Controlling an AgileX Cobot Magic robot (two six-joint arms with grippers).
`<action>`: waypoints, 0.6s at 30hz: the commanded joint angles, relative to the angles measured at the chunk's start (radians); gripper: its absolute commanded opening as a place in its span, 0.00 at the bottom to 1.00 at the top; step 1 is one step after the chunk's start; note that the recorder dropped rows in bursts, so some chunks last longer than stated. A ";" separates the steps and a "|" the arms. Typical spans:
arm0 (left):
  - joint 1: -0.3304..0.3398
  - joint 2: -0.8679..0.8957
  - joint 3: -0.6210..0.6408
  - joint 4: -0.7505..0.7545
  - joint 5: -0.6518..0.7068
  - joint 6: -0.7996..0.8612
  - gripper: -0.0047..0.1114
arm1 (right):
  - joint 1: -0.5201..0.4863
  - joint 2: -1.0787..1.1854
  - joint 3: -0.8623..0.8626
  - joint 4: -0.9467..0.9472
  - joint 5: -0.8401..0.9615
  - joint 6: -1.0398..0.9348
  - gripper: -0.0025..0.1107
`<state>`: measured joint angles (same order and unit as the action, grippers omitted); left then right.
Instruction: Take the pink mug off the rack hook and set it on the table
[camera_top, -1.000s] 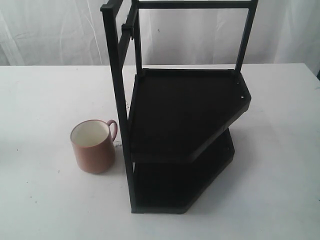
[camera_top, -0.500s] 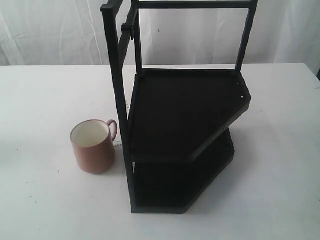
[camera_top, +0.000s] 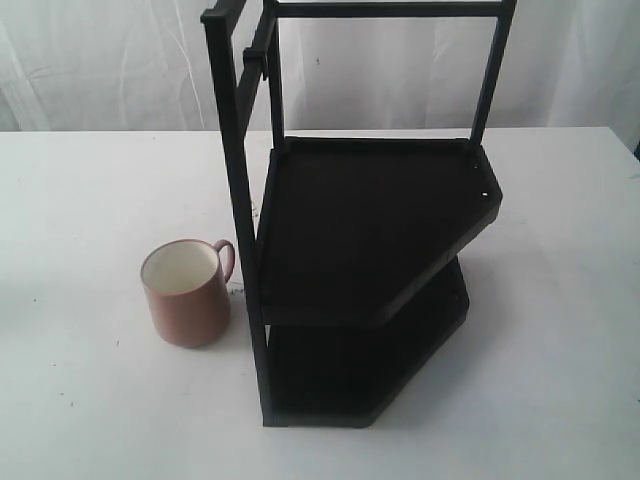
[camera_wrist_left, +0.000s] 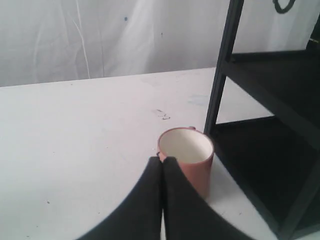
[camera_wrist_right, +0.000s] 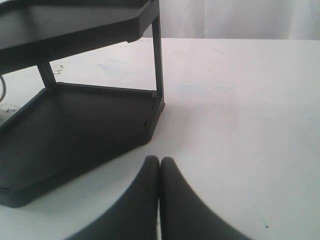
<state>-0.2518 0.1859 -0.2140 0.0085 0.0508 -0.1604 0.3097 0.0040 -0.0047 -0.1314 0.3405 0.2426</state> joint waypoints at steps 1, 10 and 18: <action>0.008 -0.059 0.081 -0.042 -0.018 0.117 0.04 | -0.003 -0.004 0.005 0.002 -0.004 0.001 0.02; 0.008 -0.153 0.214 -0.056 -0.032 0.117 0.04 | -0.003 -0.004 0.005 0.002 -0.004 0.001 0.02; 0.008 -0.186 0.214 -0.056 0.060 0.117 0.04 | -0.003 -0.004 0.005 0.002 -0.004 0.001 0.02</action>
<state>-0.2469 0.0098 -0.0040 -0.0364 0.0830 -0.0461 0.3097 0.0040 -0.0047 -0.1314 0.3405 0.2426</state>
